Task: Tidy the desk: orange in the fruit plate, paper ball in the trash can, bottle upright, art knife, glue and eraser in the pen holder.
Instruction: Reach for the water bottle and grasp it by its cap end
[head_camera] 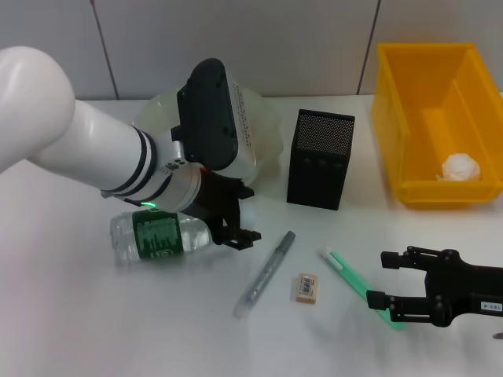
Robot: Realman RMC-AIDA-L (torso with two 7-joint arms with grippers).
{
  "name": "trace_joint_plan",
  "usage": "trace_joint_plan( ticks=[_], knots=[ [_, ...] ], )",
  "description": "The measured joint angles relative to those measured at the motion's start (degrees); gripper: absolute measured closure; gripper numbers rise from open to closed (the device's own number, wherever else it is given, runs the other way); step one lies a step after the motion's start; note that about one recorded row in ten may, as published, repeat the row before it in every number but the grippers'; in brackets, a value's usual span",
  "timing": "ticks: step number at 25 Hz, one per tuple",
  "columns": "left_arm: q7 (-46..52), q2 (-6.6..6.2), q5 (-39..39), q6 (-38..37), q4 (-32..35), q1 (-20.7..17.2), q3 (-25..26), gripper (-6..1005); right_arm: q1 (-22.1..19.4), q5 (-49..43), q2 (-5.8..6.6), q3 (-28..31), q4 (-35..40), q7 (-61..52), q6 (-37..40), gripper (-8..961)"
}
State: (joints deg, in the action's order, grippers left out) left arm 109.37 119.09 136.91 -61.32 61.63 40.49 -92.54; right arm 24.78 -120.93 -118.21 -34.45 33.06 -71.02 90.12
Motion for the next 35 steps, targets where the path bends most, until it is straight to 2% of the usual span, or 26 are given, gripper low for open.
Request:
trace_joint_plan(
  ticks=[26, 35],
  knots=[
    [1.7, 0.00, 4.4, 4.5, -2.5, 0.4, -4.7, 316, 0.0, 0.0, -0.04, 0.0, -0.2, 0.0, 0.6, 150],
    [1.7, 0.00, 4.3, 2.6, -2.0, 0.6, -5.0, 317, 0.0, 0.0, -0.09, 0.0, -0.3, 0.0, 0.6, 150]
  ],
)
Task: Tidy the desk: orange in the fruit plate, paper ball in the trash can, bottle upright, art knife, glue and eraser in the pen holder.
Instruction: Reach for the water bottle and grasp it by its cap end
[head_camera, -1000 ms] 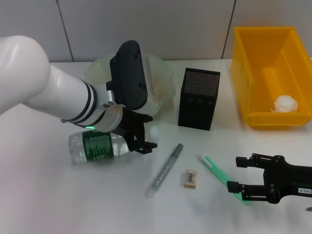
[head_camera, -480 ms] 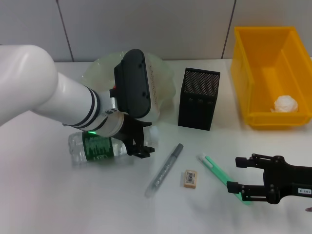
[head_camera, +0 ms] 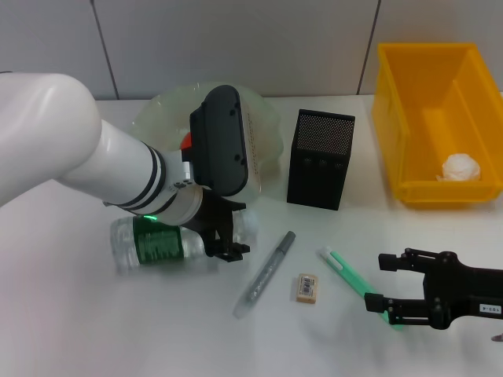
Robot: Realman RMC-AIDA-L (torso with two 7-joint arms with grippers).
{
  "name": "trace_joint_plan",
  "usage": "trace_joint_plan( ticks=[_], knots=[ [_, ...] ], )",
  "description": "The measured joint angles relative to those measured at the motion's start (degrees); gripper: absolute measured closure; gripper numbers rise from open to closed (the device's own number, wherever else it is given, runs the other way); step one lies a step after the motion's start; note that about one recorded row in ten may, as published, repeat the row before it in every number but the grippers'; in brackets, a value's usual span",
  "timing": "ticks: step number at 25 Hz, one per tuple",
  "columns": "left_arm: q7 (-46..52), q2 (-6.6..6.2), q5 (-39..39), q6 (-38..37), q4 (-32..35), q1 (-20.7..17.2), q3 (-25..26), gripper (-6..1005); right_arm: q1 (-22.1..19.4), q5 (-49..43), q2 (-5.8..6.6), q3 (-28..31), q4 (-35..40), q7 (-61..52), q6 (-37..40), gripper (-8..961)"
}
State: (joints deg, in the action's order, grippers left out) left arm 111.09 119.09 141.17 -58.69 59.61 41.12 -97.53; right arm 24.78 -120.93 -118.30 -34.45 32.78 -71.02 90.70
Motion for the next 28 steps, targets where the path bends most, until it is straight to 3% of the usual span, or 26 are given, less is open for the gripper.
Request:
trace_joint_plan(
  ticks=[19, 28],
  knots=[
    [0.0, 0.09, -0.3, 2.5, -1.6, 0.3, -2.0, 318, 0.1, 0.1, 0.00, 0.0, 0.3, 0.0, -0.1, 151],
    [0.6, 0.09, 0.1, 4.5, -1.9, 0.3, -3.3, 392, 0.1, 0.1, 0.00, 0.0, 0.3, -0.1, -0.1, 151]
  ],
)
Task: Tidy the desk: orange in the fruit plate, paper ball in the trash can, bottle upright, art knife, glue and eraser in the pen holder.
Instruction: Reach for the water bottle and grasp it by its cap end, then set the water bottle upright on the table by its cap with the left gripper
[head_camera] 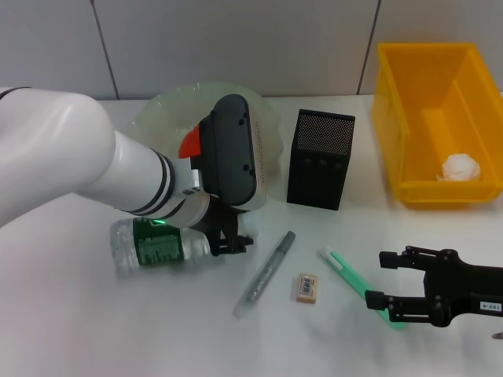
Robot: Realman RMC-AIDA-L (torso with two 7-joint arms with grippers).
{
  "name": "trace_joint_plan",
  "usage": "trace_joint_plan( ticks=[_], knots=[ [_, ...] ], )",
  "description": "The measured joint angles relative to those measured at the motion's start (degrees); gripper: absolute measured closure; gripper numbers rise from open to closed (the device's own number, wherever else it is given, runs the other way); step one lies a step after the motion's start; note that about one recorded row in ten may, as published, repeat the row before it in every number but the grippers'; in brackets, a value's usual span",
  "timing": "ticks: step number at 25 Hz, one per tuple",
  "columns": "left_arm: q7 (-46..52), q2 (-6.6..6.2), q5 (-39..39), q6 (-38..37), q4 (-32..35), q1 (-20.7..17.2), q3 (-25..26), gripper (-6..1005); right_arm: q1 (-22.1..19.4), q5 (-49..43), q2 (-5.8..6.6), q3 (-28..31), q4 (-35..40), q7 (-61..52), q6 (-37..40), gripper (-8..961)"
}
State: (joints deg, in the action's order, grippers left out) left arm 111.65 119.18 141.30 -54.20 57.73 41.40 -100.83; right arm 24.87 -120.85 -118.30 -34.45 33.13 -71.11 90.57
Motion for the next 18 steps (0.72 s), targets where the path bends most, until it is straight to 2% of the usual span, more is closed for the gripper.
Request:
trace_joint_plan(
  ticks=[7, 11, 14, 15, 18],
  knots=[
    [0.5, 0.00, 0.1, 0.6, 0.5, -0.1, -0.2, 556, 0.0, 0.0, 0.01, 0.0, 0.0, 0.0, -0.2, 151],
    [1.2, -0.01, 0.1, 0.2, 1.6, -0.4, 0.1, 556, 0.0, 0.0, 0.06, 0.0, 0.0, 0.0, -0.2, 151],
    [2.7, -0.23, -0.1, -2.2, 5.1, -1.1, 2.0, 555, 0.2, 0.0, 0.09, 0.0, 0.0, 0.0, -0.3, 151],
    [3.3, -0.29, -0.3, -4.7, 6.8, -1.4, 4.5, 555, 0.3, 0.0, 0.12, 0.0, 0.0, 0.0, -0.3, 151],
    [3.8, -0.31, -1.1, -8.1, 8.2, -1.5, 8.2, 555, 0.5, 0.0, 0.17, 0.0, 0.0, 0.0, -0.3, 151]
  ],
)
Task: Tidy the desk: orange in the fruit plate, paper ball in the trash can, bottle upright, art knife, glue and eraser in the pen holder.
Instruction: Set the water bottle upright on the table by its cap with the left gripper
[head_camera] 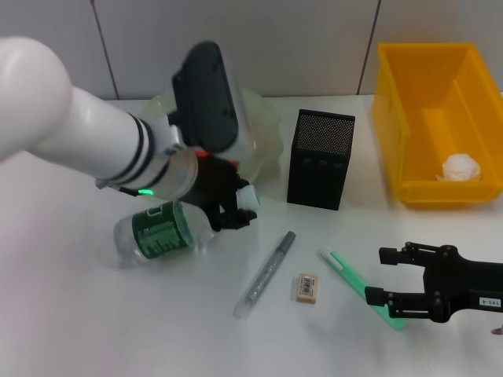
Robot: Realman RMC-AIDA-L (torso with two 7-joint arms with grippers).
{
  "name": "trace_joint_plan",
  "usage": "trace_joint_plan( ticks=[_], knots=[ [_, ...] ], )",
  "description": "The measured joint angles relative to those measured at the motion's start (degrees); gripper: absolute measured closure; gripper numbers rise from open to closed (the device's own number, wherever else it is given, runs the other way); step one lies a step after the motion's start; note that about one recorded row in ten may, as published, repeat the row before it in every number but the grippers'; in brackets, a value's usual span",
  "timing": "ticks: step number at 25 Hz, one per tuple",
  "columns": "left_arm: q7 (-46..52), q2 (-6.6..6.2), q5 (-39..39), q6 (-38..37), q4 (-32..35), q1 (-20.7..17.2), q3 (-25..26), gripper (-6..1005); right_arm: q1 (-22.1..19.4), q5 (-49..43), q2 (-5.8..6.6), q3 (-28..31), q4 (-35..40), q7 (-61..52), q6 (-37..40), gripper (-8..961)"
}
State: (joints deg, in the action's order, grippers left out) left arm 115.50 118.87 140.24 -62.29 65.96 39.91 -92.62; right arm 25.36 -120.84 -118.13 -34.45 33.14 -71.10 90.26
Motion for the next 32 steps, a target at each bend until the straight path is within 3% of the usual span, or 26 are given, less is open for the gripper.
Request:
trace_joint_plan(
  ticks=[8, 13, 14, 15, 17, 22, 32],
  knots=[
    [-0.7, -0.31, -6.6, -9.7, 1.7, 0.0, 13.4, 556, 0.4, 0.0, 0.01, 0.0, 0.0, 0.0, 0.1, 151],
    [-1.0, -0.34, -7.2, -10.9, 1.7, 0.1, 15.2, 555, 0.8, 0.0, 0.01, 0.0, 0.1, 0.0, 0.3, 151],
    [-2.8, -0.52, -8.5, -15.3, 1.4, 0.3, 21.9, 555, 0.8, 0.0, 0.01, 0.0, 0.1, 0.0, 0.3, 152],
    [-3.5, -0.54, -8.8, -17.1, 1.3, 0.4, 25.2, 556, 0.9, 0.0, 0.01, 0.0, 0.1, 0.0, 0.3, 152],
    [-3.5, -0.54, -8.8, -17.1, 1.3, 0.4, 25.2, 556, 1.0, 0.1, 0.01, 0.0, 0.1, 0.0, 0.4, 152],
    [-5.7, -0.66, -9.0, -23.0, 1.3, 0.0, 35.4, 556, 1.1, 0.1, 0.00, 0.0, 0.1, 0.0, 0.4, 152],
    [-8.3, -1.25, -11.3, -28.7, 1.2, -1.5, 44.7, 555, 1.3, 0.2, -0.02, 0.0, 0.1, 0.1, 0.4, 152]
  ],
)
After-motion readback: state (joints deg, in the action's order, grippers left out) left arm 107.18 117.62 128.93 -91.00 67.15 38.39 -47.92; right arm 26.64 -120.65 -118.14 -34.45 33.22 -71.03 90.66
